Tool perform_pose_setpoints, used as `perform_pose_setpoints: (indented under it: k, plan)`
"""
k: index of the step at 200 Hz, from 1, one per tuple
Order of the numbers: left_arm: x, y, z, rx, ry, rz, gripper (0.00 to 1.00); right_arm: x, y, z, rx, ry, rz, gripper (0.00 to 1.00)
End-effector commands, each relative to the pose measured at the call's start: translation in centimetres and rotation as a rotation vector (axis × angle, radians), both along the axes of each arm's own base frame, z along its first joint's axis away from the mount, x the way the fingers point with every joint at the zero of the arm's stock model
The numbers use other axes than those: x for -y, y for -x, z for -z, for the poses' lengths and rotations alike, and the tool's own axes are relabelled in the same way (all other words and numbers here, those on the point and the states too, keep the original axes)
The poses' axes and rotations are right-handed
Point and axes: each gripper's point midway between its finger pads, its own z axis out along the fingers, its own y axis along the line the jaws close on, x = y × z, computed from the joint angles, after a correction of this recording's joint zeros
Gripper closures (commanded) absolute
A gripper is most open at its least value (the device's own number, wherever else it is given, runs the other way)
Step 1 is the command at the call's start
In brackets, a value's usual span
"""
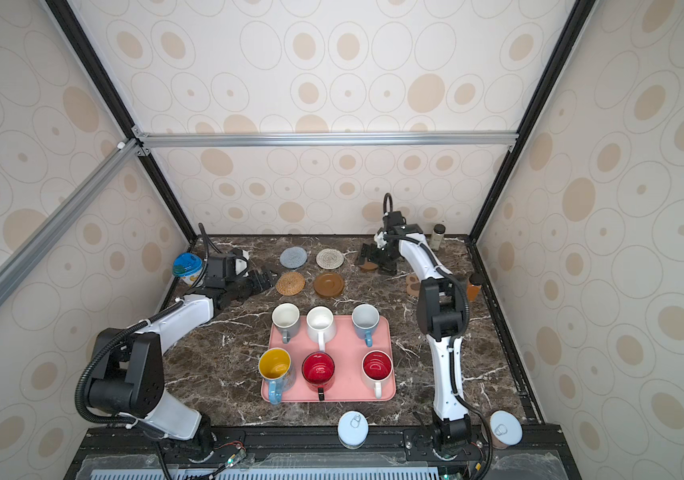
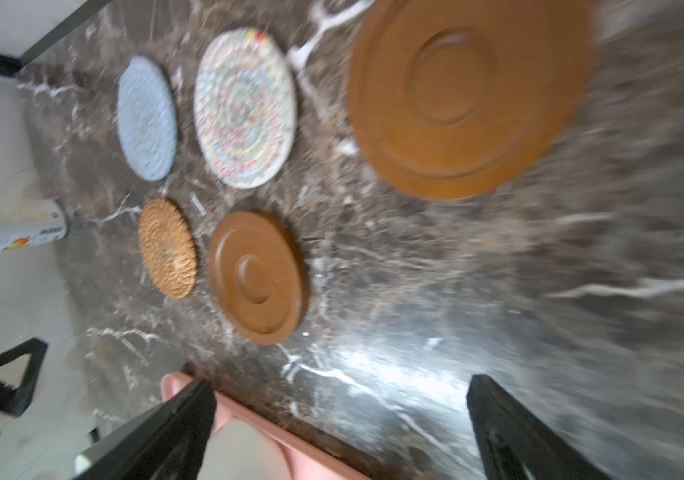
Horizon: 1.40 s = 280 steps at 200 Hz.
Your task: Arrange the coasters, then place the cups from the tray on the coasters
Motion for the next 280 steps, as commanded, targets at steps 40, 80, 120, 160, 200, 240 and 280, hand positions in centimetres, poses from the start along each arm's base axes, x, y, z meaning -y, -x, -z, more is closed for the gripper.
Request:
perform_pose_setpoints:
  k: [40,80,120,160,200,240,280]
  plan:
    - [-0.1,-0.9,-1.6,0.035,0.03,-0.016,0.0,13.9,2.9,2.9,-0.178,0.536,0.061,0.01]
    - [-0.2,-0.5,-1.4,0.031,0.022,-0.016,0.0,17.0,3.9,5.0,-0.251,0.574,0.115,0.01]
    - [-0.2,-0.3,-1.0,0.026,0.031,-0.021,0.0,17.3,4.5,6.7,-0.284,0.529,0.153,0.01]
    - [-0.2,-0.1,-1.0,0.026,0.027,-0.02,0.0,17.3,4.8,8.0,-0.306,0.489,0.2,0.02]
    - [-0.3,0.0,-0.8,0.023,0.028,-0.021,0.0,17.1,4.8,8.5,-0.313,0.455,0.238,0.01]
    - [-0.3,0.0,-0.9,0.026,0.028,-0.02,0.0,16.8,4.5,8.5,-0.303,0.425,0.275,0.01]
    - [-0.2,0.0,-0.9,0.025,0.028,-0.019,0.0,16.7,4.5,8.9,-0.31,0.409,0.331,0.02]
